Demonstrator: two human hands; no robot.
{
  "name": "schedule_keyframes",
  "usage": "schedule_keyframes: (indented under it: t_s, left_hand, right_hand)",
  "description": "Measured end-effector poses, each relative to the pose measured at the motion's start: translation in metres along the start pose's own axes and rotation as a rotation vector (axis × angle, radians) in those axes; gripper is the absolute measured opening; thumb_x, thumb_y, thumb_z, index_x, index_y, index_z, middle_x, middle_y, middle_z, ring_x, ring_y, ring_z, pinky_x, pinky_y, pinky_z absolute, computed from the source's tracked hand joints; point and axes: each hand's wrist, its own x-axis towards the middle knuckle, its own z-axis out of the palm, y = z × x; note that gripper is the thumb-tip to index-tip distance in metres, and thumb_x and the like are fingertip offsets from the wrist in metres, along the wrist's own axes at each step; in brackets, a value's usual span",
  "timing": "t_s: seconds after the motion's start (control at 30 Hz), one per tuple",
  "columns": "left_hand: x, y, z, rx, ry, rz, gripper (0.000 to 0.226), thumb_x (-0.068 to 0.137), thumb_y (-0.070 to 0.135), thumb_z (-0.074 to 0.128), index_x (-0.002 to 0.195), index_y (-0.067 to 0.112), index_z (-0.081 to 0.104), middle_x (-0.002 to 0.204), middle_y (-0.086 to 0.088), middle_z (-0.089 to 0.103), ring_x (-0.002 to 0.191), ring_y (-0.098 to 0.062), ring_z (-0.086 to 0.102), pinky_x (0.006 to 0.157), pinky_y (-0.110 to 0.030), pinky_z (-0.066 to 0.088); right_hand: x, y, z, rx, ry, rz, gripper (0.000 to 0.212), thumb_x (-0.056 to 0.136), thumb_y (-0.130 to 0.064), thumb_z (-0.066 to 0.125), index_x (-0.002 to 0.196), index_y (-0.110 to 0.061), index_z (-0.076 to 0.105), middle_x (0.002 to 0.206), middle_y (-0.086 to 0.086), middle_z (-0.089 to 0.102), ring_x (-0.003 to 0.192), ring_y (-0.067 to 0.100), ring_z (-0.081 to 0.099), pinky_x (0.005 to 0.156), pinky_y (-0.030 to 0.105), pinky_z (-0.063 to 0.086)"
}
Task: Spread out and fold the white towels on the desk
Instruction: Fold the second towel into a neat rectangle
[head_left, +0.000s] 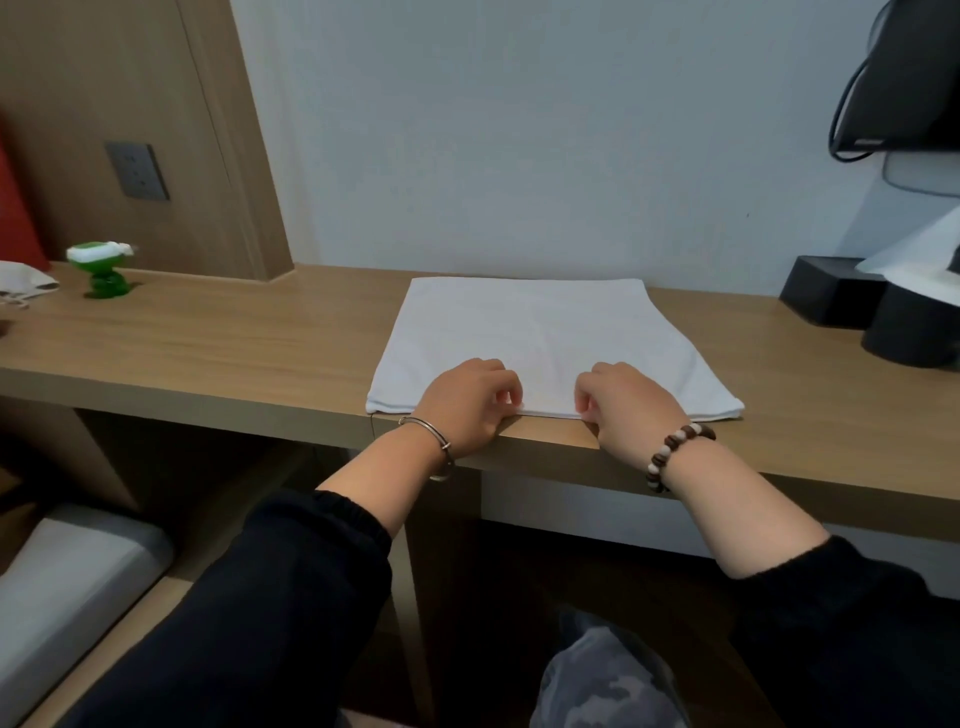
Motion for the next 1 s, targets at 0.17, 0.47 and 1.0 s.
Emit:
schedule_keyframes:
  t_s: [0.17,0.47,1.0]
  left_hand:
    - [-0.002,-0.002,0.003,-0.029,0.029,-0.008,0.005,0.088,0.02,0.06,0.09,0.018,0.065,0.086,0.008,0.052,0.081,-0.008,0.043,0.068,-0.02,0.032]
    - [-0.004,-0.005,0.009,-0.055,0.083,-0.049,0.008,0.088,0.017,0.059,0.085,0.024,0.062,0.085,0.011,0.052,0.08,-0.006,0.043,0.062,-0.009,0.026]
    - [0.007,-0.002,-0.004,0.073,0.064,-0.309,0.048,0.094,0.035,0.047,0.049,0.019,0.042,0.05,0.004,0.041,0.049,-0.012,0.039,0.047,-0.023,0.025]
  right_hand:
    - [-0.01,-0.004,-0.002,-0.063,0.052,0.096,0.022,0.083,0.003,0.05,0.089,-0.019,0.049,0.092,0.0,0.049,0.086,0.017,0.041,0.066,0.027,0.035]
    - [-0.024,0.025,-0.013,-0.179,-0.009,0.341,0.022,0.095,-0.038,0.049,0.094,-0.017,0.057,0.096,0.003,0.057,0.101,0.023,0.05,0.075,0.034,0.044]
    - [0.004,0.0,-0.013,-0.121,-0.017,0.392,0.027,0.091,-0.017,0.041,0.066,-0.012,0.045,0.075,0.004,0.056,0.059,0.019,0.046,0.051,0.024,0.03]
